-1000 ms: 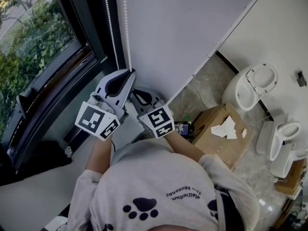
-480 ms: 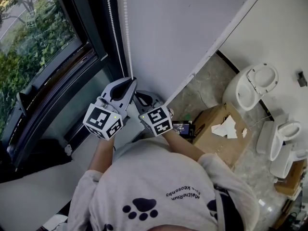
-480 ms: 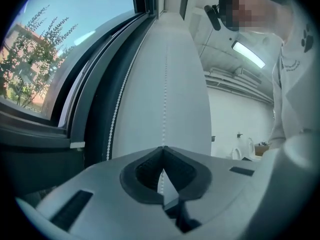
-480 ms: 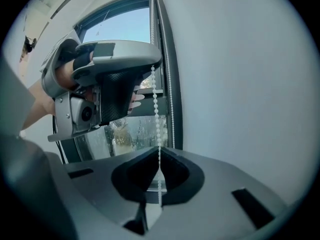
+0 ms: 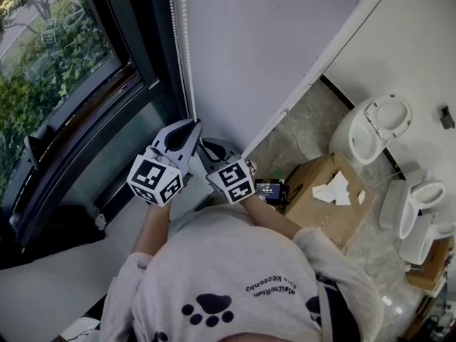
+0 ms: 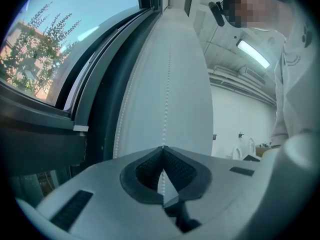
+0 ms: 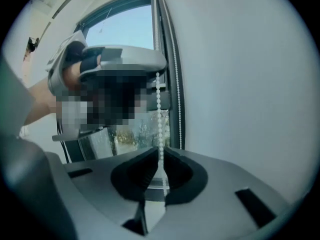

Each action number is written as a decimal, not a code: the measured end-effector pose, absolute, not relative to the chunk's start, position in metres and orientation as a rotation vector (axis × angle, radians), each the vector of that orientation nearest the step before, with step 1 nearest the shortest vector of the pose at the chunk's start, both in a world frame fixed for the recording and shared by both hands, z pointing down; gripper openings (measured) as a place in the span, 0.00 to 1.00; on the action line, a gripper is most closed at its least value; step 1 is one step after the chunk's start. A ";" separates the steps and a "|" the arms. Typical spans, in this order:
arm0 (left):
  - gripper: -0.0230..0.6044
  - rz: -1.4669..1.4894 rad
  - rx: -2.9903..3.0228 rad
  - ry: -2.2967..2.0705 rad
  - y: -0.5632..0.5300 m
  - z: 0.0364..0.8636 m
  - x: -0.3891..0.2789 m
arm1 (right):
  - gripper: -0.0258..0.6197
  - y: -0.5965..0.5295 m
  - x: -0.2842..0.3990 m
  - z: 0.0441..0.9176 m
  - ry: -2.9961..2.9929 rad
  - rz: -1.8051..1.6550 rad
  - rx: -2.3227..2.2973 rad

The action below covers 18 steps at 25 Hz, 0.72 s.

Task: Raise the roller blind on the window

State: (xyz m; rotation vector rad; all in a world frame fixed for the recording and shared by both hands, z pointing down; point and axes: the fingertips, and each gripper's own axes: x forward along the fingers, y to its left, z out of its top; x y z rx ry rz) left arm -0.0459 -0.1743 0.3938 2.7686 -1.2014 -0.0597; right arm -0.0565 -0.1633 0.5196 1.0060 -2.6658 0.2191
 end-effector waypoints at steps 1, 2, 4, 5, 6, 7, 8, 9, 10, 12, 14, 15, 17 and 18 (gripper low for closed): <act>0.05 -0.062 2.767 -1.207 -0.175 0.394 -0.047 | 0.09 -0.163 -0.054 0.511 -2.679 0.204 1.033; 0.05 -0.066 2.764 -1.214 -0.176 0.394 -0.048 | 0.12 -0.163 -0.051 0.501 -2.692 0.172 1.072; 0.05 -0.075 2.756 -1.233 -0.178 0.393 -0.052 | 0.14 -0.165 -0.045 0.477 -2.716 0.091 1.155; 0.05 -0.078 2.754 -1.245 -0.179 0.393 -0.053 | 0.14 -0.166 -0.041 0.464 -2.727 0.059 1.195; 0.05 -0.081 2.754 -1.260 -0.180 0.392 -0.054 | 0.14 -0.166 -0.038 0.452 -2.735 0.033 1.234; 0.05 -0.083 2.756 -1.279 -0.181 0.391 -0.056 | 0.14 -0.167 -0.035 0.441 -2.741 0.011 1.271; 0.05 -0.082 2.759 -1.300 -0.182 0.390 -0.057 | 0.14 -0.167 -0.033 0.430 -2.744 -0.011 1.302; 0.05 -0.080 2.761 -1.321 -0.183 0.390 -0.058 | 0.14 -0.167 -0.032 0.420 -2.745 -0.035 1.327; 0.05 -0.077 2.762 -1.343 -0.184 0.389 -0.060 | 0.14 -0.167 -0.032 0.411 -2.747 -0.062 1.348; 0.05 -0.071 2.758 -1.396 -0.186 0.388 -0.063 | 0.14 -0.166 -0.031 0.393 -2.753 -0.110 1.380; 0.05 -0.055 2.750 -1.471 -0.187 0.388 -0.066 | 0.14 -0.165 -0.030 0.377 -2.757 -0.141 1.407; 0.05 -0.044 2.745 -1.506 -0.187 0.389 -0.068 | 0.14 -0.165 -0.029 0.372 -2.757 -0.150 1.418; 0.06 -0.025 2.730 -1.552 -0.188 0.389 -0.071 | 0.14 -0.166 -0.027 0.366 -2.751 -0.160 1.434; 0.06 -0.023 2.723 -1.567 -0.188 0.388 -0.072 | 0.14 -0.166 -0.026 0.365 -2.747 -0.157 1.440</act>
